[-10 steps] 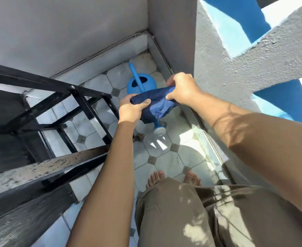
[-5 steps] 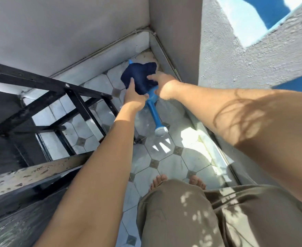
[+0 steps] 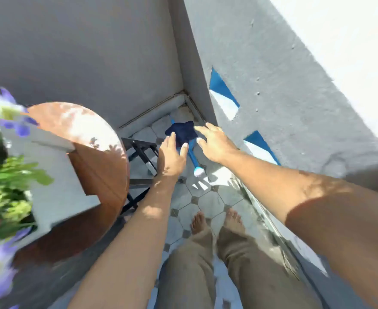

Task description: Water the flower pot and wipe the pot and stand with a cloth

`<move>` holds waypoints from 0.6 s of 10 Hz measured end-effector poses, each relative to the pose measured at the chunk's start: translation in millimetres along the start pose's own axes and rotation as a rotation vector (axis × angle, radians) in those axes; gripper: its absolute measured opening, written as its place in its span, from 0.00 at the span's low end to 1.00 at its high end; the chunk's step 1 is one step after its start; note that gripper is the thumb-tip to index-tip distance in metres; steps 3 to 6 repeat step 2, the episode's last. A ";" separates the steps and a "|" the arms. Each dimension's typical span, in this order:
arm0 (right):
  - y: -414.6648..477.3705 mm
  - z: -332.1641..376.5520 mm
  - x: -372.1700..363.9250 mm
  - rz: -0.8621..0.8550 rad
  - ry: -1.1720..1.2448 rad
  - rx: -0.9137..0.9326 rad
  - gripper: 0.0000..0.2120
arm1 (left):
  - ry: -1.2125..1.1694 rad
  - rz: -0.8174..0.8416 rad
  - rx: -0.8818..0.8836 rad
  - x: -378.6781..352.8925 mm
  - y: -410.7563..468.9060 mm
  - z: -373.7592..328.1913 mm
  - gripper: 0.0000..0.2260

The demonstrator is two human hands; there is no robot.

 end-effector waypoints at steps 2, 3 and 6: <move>-113.4 90.9 96.7 -0.135 0.055 0.018 0.24 | 0.187 0.014 -0.119 108.7 -102.3 -109.7 0.28; -113.4 90.9 96.7 -0.135 0.055 0.018 0.24 | 0.187 0.014 -0.119 108.7 -102.3 -109.7 0.28; -113.4 90.9 96.7 -0.135 0.055 0.018 0.24 | 0.187 0.014 -0.119 108.7 -102.3 -109.7 0.28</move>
Point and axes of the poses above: each hand's wrist, its own y-axis towards the middle knuckle, its own x-axis out of the back of the hand, z = x × y, the point moved 3 cm from there along y, towards the middle knuckle, and after that the axes turned 5 degrees about z, right-handed, at the moved point
